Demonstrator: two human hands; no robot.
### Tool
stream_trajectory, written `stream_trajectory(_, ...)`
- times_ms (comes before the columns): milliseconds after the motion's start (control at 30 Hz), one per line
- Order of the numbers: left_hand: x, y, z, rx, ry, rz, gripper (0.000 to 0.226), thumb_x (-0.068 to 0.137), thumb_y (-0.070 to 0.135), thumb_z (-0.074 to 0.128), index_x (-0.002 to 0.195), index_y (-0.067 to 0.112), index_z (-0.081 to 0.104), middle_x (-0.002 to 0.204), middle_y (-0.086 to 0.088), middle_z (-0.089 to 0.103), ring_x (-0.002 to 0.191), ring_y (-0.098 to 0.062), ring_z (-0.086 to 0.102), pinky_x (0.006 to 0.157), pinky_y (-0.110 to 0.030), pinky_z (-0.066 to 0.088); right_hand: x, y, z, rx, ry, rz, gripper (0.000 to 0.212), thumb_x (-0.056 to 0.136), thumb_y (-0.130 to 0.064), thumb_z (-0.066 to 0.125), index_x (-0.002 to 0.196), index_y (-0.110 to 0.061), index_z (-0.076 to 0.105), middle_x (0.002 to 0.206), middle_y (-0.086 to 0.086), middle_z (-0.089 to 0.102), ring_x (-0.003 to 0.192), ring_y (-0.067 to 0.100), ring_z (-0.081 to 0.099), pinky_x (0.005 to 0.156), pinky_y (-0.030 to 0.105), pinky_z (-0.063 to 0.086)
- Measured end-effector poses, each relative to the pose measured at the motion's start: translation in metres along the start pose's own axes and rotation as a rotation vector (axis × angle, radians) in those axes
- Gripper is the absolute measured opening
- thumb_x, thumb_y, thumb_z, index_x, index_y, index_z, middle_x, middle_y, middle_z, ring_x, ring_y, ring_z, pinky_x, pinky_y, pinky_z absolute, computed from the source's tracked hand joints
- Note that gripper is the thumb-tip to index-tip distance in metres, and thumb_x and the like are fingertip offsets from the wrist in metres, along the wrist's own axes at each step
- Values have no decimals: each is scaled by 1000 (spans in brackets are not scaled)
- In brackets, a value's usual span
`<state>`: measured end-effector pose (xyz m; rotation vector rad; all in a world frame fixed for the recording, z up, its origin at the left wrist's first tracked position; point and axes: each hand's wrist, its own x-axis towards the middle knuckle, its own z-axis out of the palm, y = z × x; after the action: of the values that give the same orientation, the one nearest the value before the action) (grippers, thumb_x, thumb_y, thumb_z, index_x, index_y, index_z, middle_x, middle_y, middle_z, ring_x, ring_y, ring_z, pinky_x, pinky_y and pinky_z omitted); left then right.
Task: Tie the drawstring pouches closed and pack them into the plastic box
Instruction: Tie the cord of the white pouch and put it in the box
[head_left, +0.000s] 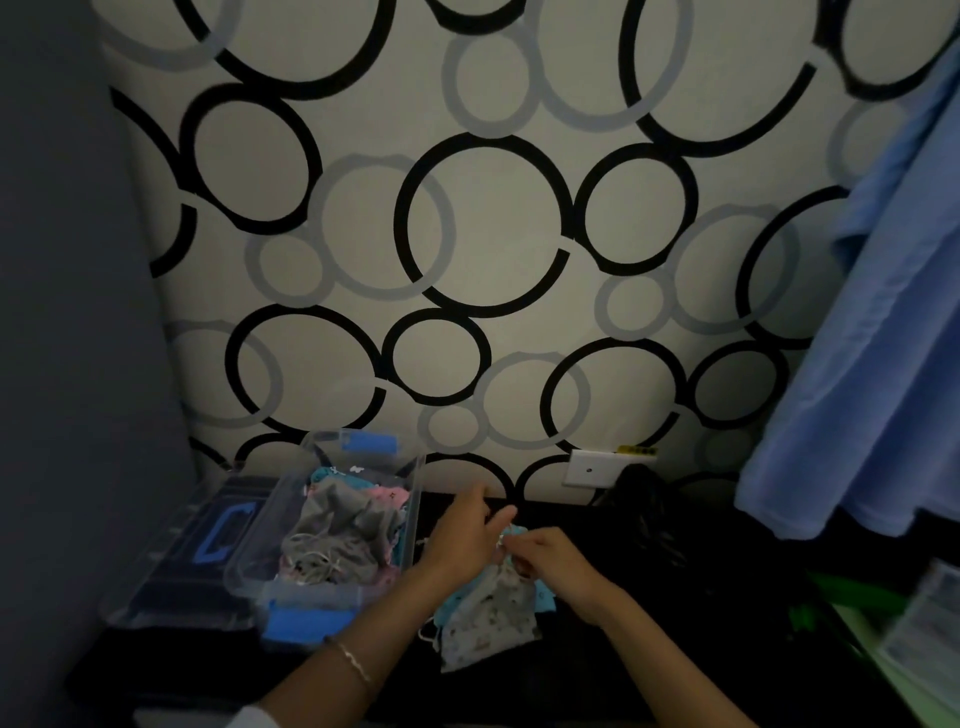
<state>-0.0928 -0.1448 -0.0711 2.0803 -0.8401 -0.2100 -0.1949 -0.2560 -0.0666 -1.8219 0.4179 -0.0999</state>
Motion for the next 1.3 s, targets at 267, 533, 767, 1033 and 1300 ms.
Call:
stream_trajectory(267, -9, -7, 9, -367, -166, -140, 31, 95, 34, 57, 102, 6, 67, 92, -2, 66, 80, -6, 59, 71, -19, 46, -1, 6, -5, 167, 79, 14, 44, 97, -20, 55, 54, -16, 59, 53, -2, 53, 48, 6, 43, 50, 16, 36)
stream_trajectory(533, -12, -13, -9, -214, -109, -115, 31, 94, 24, 58, 67, 14, 65, 63, 4, 61, 57, -6, 53, 58, -20, 42, 4, 14, -11, 240, 204, 80, 32, 94, -22, 61, 66, -6, 65, 53, 2, 61, 47, 9, 55, 46, 17, 42)
stream_trajectory(767, -13, -9, -14, 19, 28, -241, 26, 87, 27, 61, 63, 19, 53, 64, 3, 57, 59, -9, 54, 51, -21, 42, 6, 18, -12, 333, 331, 120, 28, 89, -18, 67, 64, -5, 73, 68, 14, 73, 59, 18, 71, 49, 22, 51)
stream_trajectory(1033, -16, 12, 0, -44, -264, 139, 27, 94, 24, 56, 117, 17, 68, 113, -1, 69, 106, -13, 62, 96, -33, 49, -1, 16, -14, 177, 172, -21, 26, 94, -15, 60, 76, -4, 75, 74, 11, 70, 70, 16, 63, 68, 26, 49)
stream_trajectory(1300, -4, -1, 3, -100, -277, 109, 10, 80, 30, 75, 78, 21, 76, 56, 10, 52, 52, -1, 42, 57, -22, 35, -7, 14, -15, 50, 122, -88, 28, 95, -19, 59, 72, -21, 75, 74, -2, 72, 71, 5, 65, 68, 18, 50)
